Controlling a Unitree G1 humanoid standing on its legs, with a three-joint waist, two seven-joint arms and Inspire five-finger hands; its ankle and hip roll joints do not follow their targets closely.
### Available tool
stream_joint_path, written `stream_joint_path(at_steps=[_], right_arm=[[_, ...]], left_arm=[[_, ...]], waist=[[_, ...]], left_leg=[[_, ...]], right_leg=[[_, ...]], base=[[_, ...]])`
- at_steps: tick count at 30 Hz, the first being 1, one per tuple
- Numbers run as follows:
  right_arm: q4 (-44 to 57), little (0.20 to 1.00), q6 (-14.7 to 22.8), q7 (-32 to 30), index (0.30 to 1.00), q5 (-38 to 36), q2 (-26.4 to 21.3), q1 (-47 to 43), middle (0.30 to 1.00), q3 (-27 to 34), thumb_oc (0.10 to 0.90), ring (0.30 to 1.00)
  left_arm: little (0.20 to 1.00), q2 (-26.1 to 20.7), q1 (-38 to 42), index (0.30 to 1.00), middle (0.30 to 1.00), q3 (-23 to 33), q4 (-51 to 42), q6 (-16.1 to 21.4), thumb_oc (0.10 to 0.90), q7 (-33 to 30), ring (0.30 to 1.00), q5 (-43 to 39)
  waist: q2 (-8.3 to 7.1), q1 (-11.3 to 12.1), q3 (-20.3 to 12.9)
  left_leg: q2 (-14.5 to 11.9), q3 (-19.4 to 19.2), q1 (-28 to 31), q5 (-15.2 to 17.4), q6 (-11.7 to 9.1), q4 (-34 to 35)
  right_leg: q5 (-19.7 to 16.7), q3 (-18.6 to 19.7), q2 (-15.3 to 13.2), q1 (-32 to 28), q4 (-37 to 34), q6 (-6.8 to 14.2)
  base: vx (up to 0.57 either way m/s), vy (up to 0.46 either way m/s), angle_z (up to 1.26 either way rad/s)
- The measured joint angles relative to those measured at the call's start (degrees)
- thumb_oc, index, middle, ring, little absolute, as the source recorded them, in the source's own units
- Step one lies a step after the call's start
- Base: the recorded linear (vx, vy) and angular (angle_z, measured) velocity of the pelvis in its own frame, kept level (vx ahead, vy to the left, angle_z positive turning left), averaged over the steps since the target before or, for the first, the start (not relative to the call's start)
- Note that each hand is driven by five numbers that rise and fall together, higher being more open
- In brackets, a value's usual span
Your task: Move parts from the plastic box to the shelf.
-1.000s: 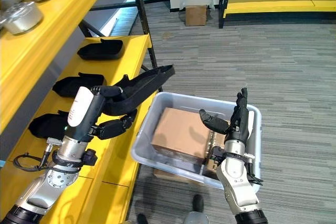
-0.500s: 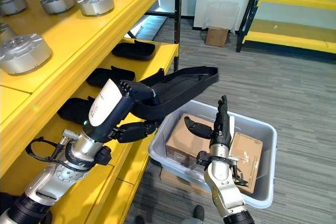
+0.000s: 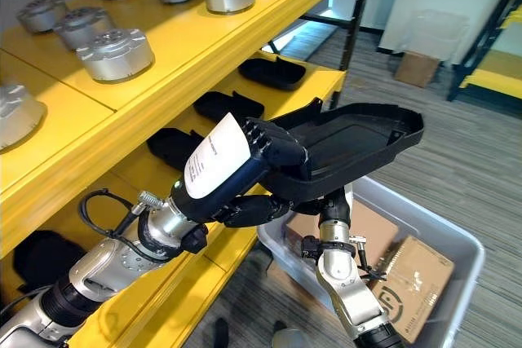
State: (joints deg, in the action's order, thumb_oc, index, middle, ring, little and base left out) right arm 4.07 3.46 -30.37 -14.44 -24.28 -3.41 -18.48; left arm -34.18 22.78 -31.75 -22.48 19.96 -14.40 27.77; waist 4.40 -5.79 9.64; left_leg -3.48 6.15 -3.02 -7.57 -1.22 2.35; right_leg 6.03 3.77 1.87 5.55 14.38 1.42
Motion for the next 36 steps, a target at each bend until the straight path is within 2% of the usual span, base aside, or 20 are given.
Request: stream_joint_path(at_steps=[5, 6, 8, 9, 11, 13, 14, 15, 16, 17, 18, 19, 20, 22, 25, 29, 32, 34, 35, 36], right_arm=[[-0.5, 1.0, 0.7, -0.9, 1.0, 0.3, -0.8, 0.4, 1.0, 0.7, 0.9, 1.0], [-0.4, 1.0, 1.5, -2.3, 1.0, 0.8, -0.6, 2.5, 1.0, 2.1, 0.9, 1.0], [-0.4, 1.0, 1.5, -2.5, 1.0, 0.9, -0.9, 3.6, 1.0, 3.8, 0.9, 1.0], [-0.4, 1.0, 1.5, -2.5, 1.0, 0.9, -1.2, 3.4, 1.0, 4.0, 0.9, 1.0], [-0.3, 1.0, 1.7, -2.0, 1.0, 0.8, -0.9, 2.1, 1.0, 4.0, 0.9, 1.0], [-0.2, 1.0, 2.3, -1.5, 1.0, 0.9, -1.2, 1.9, 1.0, 3.9, 0.9, 1.0], [-0.4, 1.0, 2.3, -1.3, 1.0, 0.8, -0.8, 1.4, 1.0, 3.9, 0.9, 1.0], [-0.4, 1.0, 2.4, -1.4, 1.0, 0.8, -0.7, 1.2, 1.0, 3.6, 0.9, 1.0], [-1.2, 1.0, 2.5, -0.9, 1.0, 0.8, -0.4, 0.4, 1.0, 3.5, 0.9, 1.0], [-2.5, 1.0, 2.7, -0.2, 1.0, 0.8, -0.2, -1.0, 1.0, 3.4, 0.9, 1.0], [-4.7, 1.0, 2.7, 0.7, 1.0, 0.8, 0.2, -2.8, 1.0, 3.4, 0.9, 1.0], [-6.2, 1.0, 2.6, 1.2, 1.0, 0.8, 1.1, -4.0, 1.0, 3.6, 0.9, 1.0], [-6.4, 1.0, 2.6, 2.0, 1.0, 0.8, 1.7, -4.4, 1.0, 3.7, 0.9, 1.0], [-6.6, 1.0, 2.7, 2.6, 1.0, 0.6, 0.6, -4.8, 1.0, 3.7, 0.9, 1.0], [-7.8, 1.0, 2.3, 2.5, 1.0, -0.6, 2.7, -3.0, 1.0, 4.7, 0.9, 1.0], [-7.8, 1.0, 1.8, 2.9, 1.0, -2.0, 5.1, 0.7, 1.0, 7.6, 0.9, 1.0], [-8.4, 1.0, 0.8, 2.7, 1.0, -2.0, 6.2, 2.2, 1.0, 9.0, 0.9, 1.0], [-8.2, 1.0, 0.0, 2.6, 1.0, -2.0, 7.0, 3.4, 1.0, 10.2, 0.9, 1.0], [-8.3, 1.0, -0.1, 2.6, 1.0, -2.0, 7.3, 3.5, 1.0, 10.2, 0.9, 1.0], [-8.3, 1.0, -0.1, 2.6, 1.0, -2.0, 7.4, 3.5, 1.0, 10.2, 0.9, 1.0]], left_arm=[[0.3, 0.2, -2.5, 0.3, 0.3, 0.3, 0.0, 0.3, 0.4, 0.0, 0.3, 0.7], [0.3, 0.8, -2.3, 0.3, 0.3, 0.4, 0.2, 1.7, 0.4, 1.3, 0.3, 0.6], [0.3, 1.0, -1.7, 0.3, 0.3, 0.5, 0.7, 3.3, 0.4, 1.4, 0.3, 0.6], [0.3, 1.0, -1.7, 0.3, 0.3, 0.7, 0.7, 3.5, 0.4, 1.4, 0.3, 0.6], [0.3, 1.1, -3.0, 0.3, 0.3, 2.5, 0.7, 4.9, 0.4, 1.5, 0.3, 0.6], [0.3, 1.2, -3.2, 0.3, 0.3, 3.1, 0.6, 5.6, 0.4, 1.5, 0.3, 0.5], [0.3, 1.2, -3.4, 0.3, 0.3, 3.5, 0.6, 5.9, 0.4, 1.5, 0.3, 0.5], [0.3, 0.9, -3.4, 0.3, 0.3, 3.5, 0.6, 6.2, 0.4, 1.5, 0.3, 0.5], [0.3, -0.3, -3.2, 0.3, 0.3, 3.6, -0.1, 6.4, 0.4, 1.4, 0.3, 0.5], [0.3, -1.1, -2.9, 0.3, 0.3, 3.8, -0.8, 6.4, 0.4, 1.4, 0.3, 0.5], [0.3, -1.9, -2.9, 0.3, 0.3, 4.0, -0.7, 6.5, 0.4, 1.1, 0.3, 0.6], [0.3, -2.3, -2.9, 0.3, 0.3, 4.0, -0.6, 6.2, 0.4, 1.0, 0.3, 0.7], [0.3, -2.9, -2.8, 0.3, 0.3, 4.2, -0.6, 6.0, 0.4, 0.9, 0.3, 1.2], [0.3, -2.6, -1.5, 0.3, 0.3, 3.9, 0.3, 5.2, 0.4, 0.6, 0.3, 2.7], [0.3, -2.8, -2.3, 0.3, 0.3, 3.6, 4.1, 4.3, 0.4, -1.2, 0.3, 4.1], [0.3, -7.2, -8.4, 0.3, 0.3, 5.1, 4.6, 4.7, 0.4, -1.3, 0.3, 4.2], [0.3, -8.5, -10.1, 0.3, 0.3, 5.2, 6.6, 6.2, 0.4, -1.3, 0.3, 4.3], [0.3, -7.8, -12.0, 0.3, 0.3, 5.9, 7.5, 7.2, 0.4, -1.3, 0.3, 4.7], [0.3, -7.7, -13.8, 0.3, 0.3, 7.1, 7.5, 8.2, 0.4, -1.3, 0.3, 5.2], [0.3, -7.8, -14.7, 0.3, 0.3, 8.1, 7.4, 8.9, 0.4, -1.4, 0.3, 6.0]], waist=[[1.52, 1.1, 1.6], [0.59, -0.6, 2.5], [-0.78, -1.4, 3.3], [-0.99, -1.3, 3.4], [-1.38, -0.8, 3.6], [-0.33, -1.0, 3.3], [-0.24, -0.8, 3.4], [-0.59, -0.8, 3.5], [-1.32, -1.0, 3.3], [-1.73, -0.8, 3.3], [-1.99, 0.0, 3.4], [-2.26, 0.1, 3.4], [-2.06, -0.5, 3.2], [-0.6, -1.9, 3.0], [-3.21, -2.0, 2.9], [-4.25, -0.5, 2.8], [-4.24, -0.3, 2.8], [-4.23, -0.2, 2.8], [-4.13, -0.3, 2.7], [-4.09, -0.1, 2.7]], left_leg=[[-1.0, 0.8, -2.2, 0.9, -0.4, -0.3], [-2.1, -7.2, -3.9, 6.7, -0.4, -1.4], [-1.3, -18.5, -4.5, 6.4, 0.2, -4.9], [-0.7, -20.2, -4.0, 6.5, 0.2, -6.5], [0.6, -20.2, -0.4, 8.8, 0.5, -10.6], [0.8, -19.3, 3.9, 7.2, 0.8, -9.1], [0.7, -18.6, 4.0, 7.2, 0.7, -7.9], [1.4, -18.2, 3.7, 6.2, 0.9, -7.1], [2.8, -16.7, 3.8, 4.2, -0.6, -4.6], [3.4, -16.2, 3.1, 4.2, -0.9, -4.5], [3.5, -15.8, 2.4, 6.8, -1.2, -6.2], [2.8, -16.3, 0.9, 10.9, 0.9, -13.3], [1.8, -14.8, 2.0, 14.0, -0.4, -16.7], [1.5, -13.1, 5.0, 14.4, -0.4, -10.2], [6.1, -13.3, 4.4, 12.7, 1.8, -7.5], [9.5, -11.1, 3.5, 11.7, 4.2, -7.1], [9.8, -8.7, 3.1, 10.1, 5.6, -5.9], [9.3, -6.2, 5.1, 7.3, 7.6, -3.4], [8.6, -5.8, 6.1, 6.0, 7.6, -1.4], [7.8, -5.6, 6.2, 4.9, 7.2, -0.6]], right_leg=[[0.0, -2.8, 0.6, -0.1, 0.5, -0.6], [-1.9, -8.7, -2.9, -1.9, -2.8, -2.7], [-2.2, -13.5, -6.9, -3.3, -4.1, -2.7], [-2.1, -14.3, -7.7, -3.4, -4.2, -2.7], [-2.0, -15.7, -9.8, -3.8, -3.8, -2.5], [-0.4, -15.7, -9.4, -3.5, -1.2, -0.6], [-0.3, -15.7, -10.2, -2.5, 0.7, -0.8], [-0.3, -15.2, -10.6, -1.6, 2.2, -0.9], [-0.2, -13.4, -11.7, -0.7, 1.9, -1.1], [0.2, -11.4, -11.7, -0.5, 1.0, -0.2], [-1.6, -11.6, -13.1, 0.0, -0.7, 0.9], [-2.8, -11.4, -13.8, -0.4, -1.4, 1.6], [-4.3, -10.4, -14.5, -0.2, -1.9, 3.0], [-5.0, -10.2, -14.8, 0.6, -1.6, 4.5], [-9.4, -8.8, -19.2, 0.5, -5.0, 5.5], [-13.4, -8.0, -21.6, -2.9, -11.1, 5.7], [-16.0, -6.5, -21.8, -2.7, -9.3, 6.8], [-15.4, -3.9, -21.1, 1.1, -0.8, 7.4], [-10.8, -3.3, -19.1, 2.6, 2.5, 9.8], [-7.5, -3.4, -16.2, 3.3, 4.1, 10.2]], base=[[-0.19, -0.055, 0.47], [-0.34, 0.019, 1.65], [-0.25, 0.048, 1.61], [-0.22, 0.119, 0.91], [-0.24, 0.151, 0.57], [-0.26, 0.198, 0.51], [-0.28, 0.219, 0.48], [-0.35, 0.294, 0.7], [-0.37, 0.338, 0.74], [-0.4, 0.392, 0.53], [-0.39, 0.424, 0.16], [-0.44, 0.499, 0.0], [-0.37, 0.421, 0.05], [-0.35, 0.389, 0.12], [-0.31, 0.361, 0.19], [-0.25, 0.287, 0.38], [-0.15, 0.235, 0.59], [-0.17, 0.243, 0.59], [-0.14, 0.204, 0.16], [-0.12, 0.196, 0.2]])
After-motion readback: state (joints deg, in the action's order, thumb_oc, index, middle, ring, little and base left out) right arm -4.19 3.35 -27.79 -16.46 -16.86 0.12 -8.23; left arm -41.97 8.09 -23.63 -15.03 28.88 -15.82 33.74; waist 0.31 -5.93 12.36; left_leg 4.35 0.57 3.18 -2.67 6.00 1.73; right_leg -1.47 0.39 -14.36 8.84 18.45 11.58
